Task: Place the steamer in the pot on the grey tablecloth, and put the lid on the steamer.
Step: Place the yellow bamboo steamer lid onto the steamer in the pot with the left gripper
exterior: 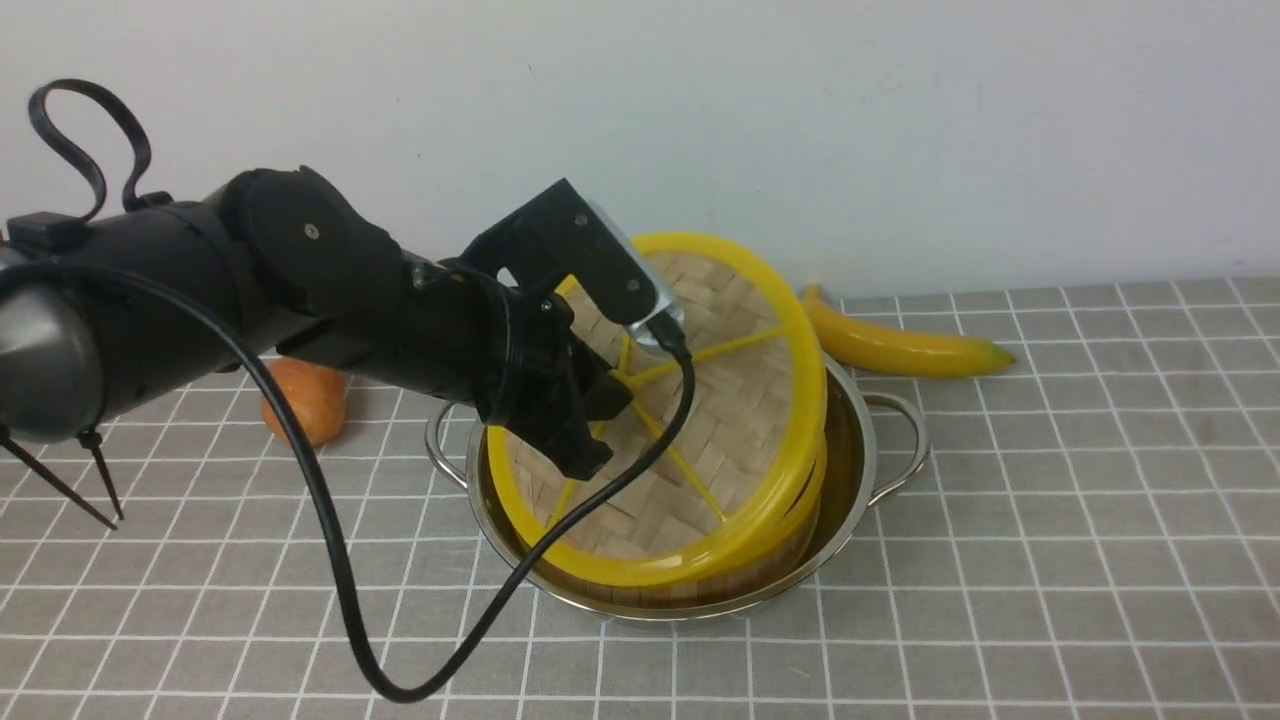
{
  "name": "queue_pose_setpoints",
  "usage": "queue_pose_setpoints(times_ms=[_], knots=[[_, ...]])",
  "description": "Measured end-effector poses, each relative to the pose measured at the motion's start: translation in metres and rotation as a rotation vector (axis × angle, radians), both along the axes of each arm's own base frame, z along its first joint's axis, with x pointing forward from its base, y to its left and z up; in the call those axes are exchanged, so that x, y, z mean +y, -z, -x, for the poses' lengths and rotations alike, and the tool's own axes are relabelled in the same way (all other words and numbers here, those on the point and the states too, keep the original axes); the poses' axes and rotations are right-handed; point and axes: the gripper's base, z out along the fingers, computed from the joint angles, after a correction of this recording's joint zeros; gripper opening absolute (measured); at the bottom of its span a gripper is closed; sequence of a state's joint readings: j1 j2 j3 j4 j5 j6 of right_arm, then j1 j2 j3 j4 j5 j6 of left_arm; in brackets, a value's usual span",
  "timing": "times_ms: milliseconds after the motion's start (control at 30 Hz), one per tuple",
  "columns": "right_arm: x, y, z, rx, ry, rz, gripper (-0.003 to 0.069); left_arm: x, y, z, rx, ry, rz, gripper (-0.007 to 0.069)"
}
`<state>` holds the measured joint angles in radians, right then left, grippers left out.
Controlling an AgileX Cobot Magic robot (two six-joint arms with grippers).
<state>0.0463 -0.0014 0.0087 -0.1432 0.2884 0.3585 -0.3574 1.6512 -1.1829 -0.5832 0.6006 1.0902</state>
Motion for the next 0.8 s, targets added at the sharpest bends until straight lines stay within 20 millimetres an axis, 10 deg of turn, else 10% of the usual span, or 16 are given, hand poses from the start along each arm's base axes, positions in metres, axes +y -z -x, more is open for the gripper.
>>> queue_pose_setpoints(times_ms=[800], knots=[[0.000,0.000,0.000,0.000,0.000,0.000,0.0241,0.002,-0.021,-0.001,0.035,-0.047,-0.019,0.0120]])
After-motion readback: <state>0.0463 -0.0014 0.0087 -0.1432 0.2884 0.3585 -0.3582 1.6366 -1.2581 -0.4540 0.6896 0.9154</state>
